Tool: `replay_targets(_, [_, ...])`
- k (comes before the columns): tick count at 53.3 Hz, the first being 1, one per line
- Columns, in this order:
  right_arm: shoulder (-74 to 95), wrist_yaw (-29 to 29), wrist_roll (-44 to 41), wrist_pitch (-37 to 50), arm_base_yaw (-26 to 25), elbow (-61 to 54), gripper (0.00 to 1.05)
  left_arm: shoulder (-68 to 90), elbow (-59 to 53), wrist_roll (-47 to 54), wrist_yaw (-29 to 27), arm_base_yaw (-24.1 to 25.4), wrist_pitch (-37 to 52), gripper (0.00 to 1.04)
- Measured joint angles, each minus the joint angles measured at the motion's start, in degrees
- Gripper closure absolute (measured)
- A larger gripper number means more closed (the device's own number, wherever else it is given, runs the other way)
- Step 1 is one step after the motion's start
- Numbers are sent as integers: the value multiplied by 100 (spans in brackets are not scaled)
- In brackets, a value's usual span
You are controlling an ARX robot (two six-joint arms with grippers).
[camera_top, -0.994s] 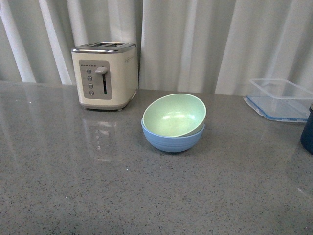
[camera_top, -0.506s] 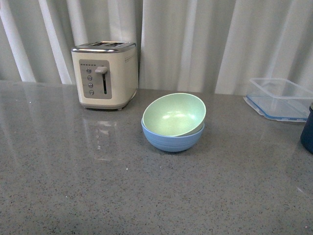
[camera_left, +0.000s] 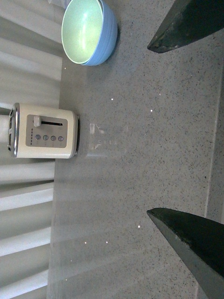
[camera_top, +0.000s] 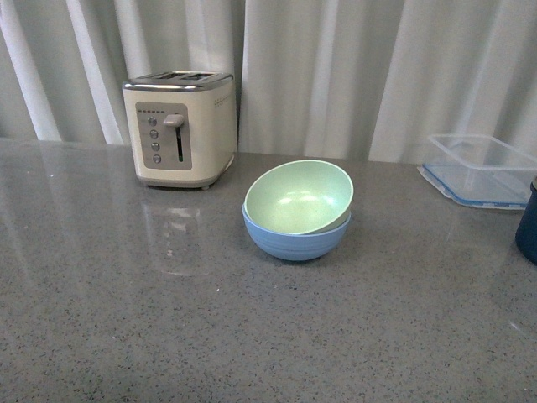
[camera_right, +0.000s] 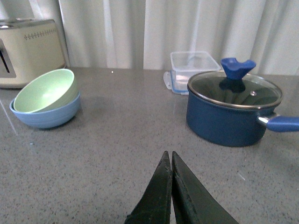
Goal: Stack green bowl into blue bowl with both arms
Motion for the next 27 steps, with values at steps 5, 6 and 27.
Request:
replay_targets(5, [-627, -13, -11, -662, 0, -2, 91, 0, 0, 0, -4, 0, 0, 7])
replay_targets(6, [-682, -13, -11, -664, 0, -2, 87, 0, 0, 0, -2, 0, 0, 7])
replay_targets(27, [-717, -13, -11, -693, 0, -2, 25, 0, 0, 0, -2, 0, 0, 7])
